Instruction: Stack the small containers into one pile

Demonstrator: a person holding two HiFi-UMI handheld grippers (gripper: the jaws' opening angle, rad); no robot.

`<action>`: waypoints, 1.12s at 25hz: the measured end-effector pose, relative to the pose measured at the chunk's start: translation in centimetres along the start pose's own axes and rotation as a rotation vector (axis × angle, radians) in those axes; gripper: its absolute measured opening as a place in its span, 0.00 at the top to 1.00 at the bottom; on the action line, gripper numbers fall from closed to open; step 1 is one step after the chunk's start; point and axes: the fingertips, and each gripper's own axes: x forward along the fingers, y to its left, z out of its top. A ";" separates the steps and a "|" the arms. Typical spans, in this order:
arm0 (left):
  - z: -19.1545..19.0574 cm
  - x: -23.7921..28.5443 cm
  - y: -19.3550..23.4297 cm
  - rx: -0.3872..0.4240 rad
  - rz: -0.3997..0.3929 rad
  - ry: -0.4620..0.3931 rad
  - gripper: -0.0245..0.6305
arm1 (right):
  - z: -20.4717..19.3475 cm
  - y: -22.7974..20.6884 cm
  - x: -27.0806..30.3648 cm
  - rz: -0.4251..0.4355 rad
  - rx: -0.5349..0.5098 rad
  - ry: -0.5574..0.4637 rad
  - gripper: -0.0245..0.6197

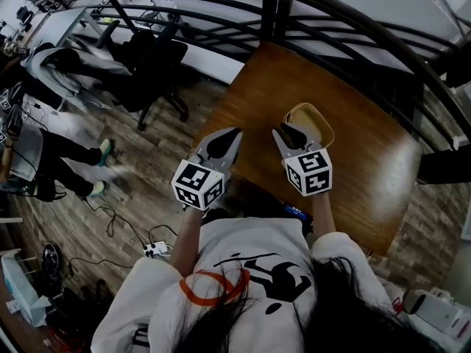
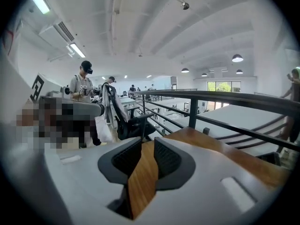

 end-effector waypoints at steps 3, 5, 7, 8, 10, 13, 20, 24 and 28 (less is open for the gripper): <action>0.6 -1.8 1.2 0.000 -0.018 -0.005 0.96 | 1.5 2.6 0.9 -0.008 0.021 -0.027 0.80; 0.7 -3.1 1.2 0.004 -0.039 -0.005 0.96 | 2.0 4.0 0.8 -0.025 0.050 -0.045 0.81; 0.5 -4.8 0.7 0.010 -0.066 -0.001 0.96 | 2.1 5.7 0.1 -0.043 0.085 -0.060 0.81; 0.4 -5.9 0.4 0.014 -0.080 0.003 0.96 | 2.1 6.8 -0.4 -0.053 0.100 -0.066 0.82; 0.3 -8.2 0.2 0.021 -0.109 0.010 0.96 | 2.3 8.9 -1.1 -0.077 0.124 -0.077 0.83; -0.3 -10.7 1.0 0.023 -0.158 0.015 0.96 | 2.0 11.5 -1.0 -0.127 0.154 -0.081 0.85; -1.9 -16.8 1.5 0.043 -0.259 0.022 0.96 | 1.2 18.5 -1.4 -0.207 0.191 -0.110 0.87; -2.6 -19.2 1.3 0.047 -0.304 0.027 0.96 | 0.4 21.5 -2.2 -0.246 0.210 -0.111 0.87; -2.9 -20.7 0.6 0.051 -0.329 0.024 0.96 | -0.2 23.5 -3.4 -0.268 0.218 -0.119 0.88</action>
